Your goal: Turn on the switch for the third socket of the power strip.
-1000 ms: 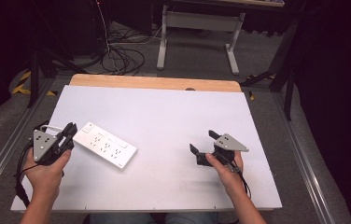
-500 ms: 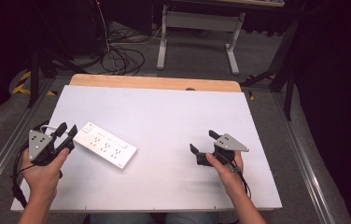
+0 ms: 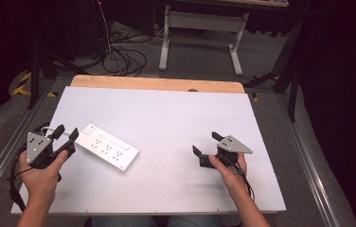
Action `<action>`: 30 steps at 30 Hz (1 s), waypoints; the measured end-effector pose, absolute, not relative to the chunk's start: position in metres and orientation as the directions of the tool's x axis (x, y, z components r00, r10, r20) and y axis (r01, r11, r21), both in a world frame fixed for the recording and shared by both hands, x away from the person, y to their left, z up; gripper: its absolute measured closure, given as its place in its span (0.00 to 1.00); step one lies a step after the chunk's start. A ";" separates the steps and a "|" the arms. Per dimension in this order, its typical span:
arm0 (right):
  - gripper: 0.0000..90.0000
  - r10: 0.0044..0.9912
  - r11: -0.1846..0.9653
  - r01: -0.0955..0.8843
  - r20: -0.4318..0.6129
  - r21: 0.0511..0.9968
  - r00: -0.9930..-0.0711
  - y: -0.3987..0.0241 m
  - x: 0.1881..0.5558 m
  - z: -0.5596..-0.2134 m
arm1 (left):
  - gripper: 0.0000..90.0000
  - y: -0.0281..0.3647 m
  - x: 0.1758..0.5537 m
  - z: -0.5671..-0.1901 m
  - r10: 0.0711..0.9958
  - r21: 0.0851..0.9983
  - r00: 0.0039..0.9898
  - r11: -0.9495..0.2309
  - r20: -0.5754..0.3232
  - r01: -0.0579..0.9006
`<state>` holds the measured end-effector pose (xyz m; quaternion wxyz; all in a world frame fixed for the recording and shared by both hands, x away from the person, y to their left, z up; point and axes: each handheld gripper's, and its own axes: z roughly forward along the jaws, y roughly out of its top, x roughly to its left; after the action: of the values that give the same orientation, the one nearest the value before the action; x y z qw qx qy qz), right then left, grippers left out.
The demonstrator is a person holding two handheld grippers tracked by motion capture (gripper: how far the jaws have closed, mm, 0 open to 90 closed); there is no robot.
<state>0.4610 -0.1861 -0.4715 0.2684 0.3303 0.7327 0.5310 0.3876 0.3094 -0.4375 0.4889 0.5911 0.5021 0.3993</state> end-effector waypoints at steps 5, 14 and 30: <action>0.10 0.770 0.219 0.200 -0.043 0.955 -0.636 -0.186 0.461 -0.471 | 0.49 0.310 0.387 -0.438 0.984 0.979 0.178 -0.019 -0.018 0.205; 0.10 0.771 0.214 0.201 -0.039 0.956 -0.636 -0.187 0.461 -0.471 | 0.39 0.308 0.387 -0.438 0.990 0.977 0.142 -0.033 0.003 0.211; 0.10 0.771 0.213 0.202 -0.037 0.956 -0.636 -0.187 0.461 -0.471 | 0.09 0.305 0.390 -0.442 0.993 0.971 0.116 -0.062 0.036 0.230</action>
<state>0.4613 -0.1869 -0.4708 0.2672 0.3323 0.7315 0.5320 0.3896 0.3047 -0.4424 0.4522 0.5944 0.5143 0.4215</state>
